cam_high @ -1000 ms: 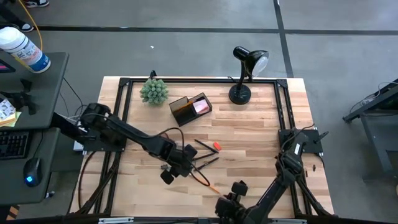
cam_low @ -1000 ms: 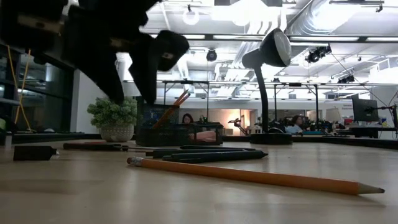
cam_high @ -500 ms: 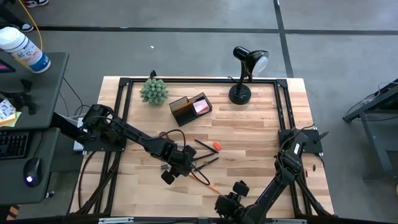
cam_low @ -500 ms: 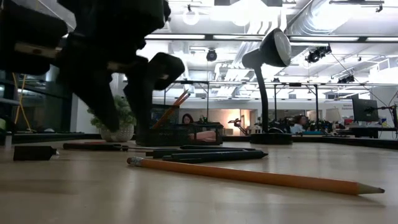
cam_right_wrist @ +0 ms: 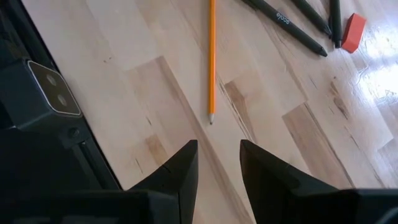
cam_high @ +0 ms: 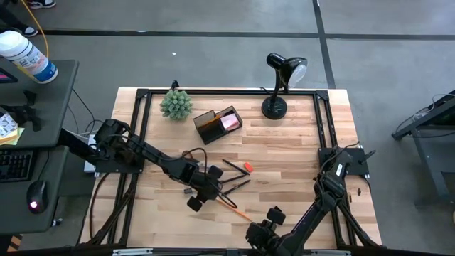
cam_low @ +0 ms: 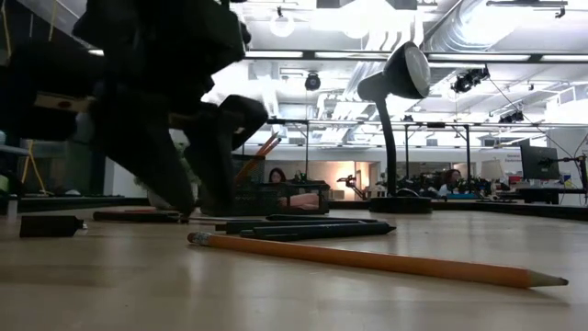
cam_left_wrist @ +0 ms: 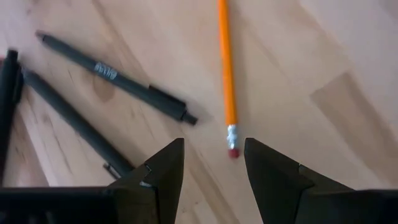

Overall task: Pick and place office supplies into organizer
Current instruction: Put the orange pencil into the black desk organizer

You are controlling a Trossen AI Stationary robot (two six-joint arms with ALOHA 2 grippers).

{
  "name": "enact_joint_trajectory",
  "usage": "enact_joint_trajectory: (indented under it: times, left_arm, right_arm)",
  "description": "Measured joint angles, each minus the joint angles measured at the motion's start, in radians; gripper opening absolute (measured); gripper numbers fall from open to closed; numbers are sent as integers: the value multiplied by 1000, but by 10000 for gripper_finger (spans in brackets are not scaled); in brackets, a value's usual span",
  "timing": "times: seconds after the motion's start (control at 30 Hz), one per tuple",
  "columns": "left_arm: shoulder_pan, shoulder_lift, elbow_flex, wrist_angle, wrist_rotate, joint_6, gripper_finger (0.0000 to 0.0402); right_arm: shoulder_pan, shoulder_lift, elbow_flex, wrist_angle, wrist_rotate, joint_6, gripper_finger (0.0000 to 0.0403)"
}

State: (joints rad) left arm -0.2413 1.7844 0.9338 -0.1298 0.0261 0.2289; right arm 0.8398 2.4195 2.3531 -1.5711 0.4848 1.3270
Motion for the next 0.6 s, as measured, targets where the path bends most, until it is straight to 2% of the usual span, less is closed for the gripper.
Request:
enact_joint_trajectory:
  times: [0.6]
  left_arm:
    - [-2, 0, -29, 25, 28, -107, 159]
  right_arm:
    - [0, 0, 0, 0, -5, 0, 112]
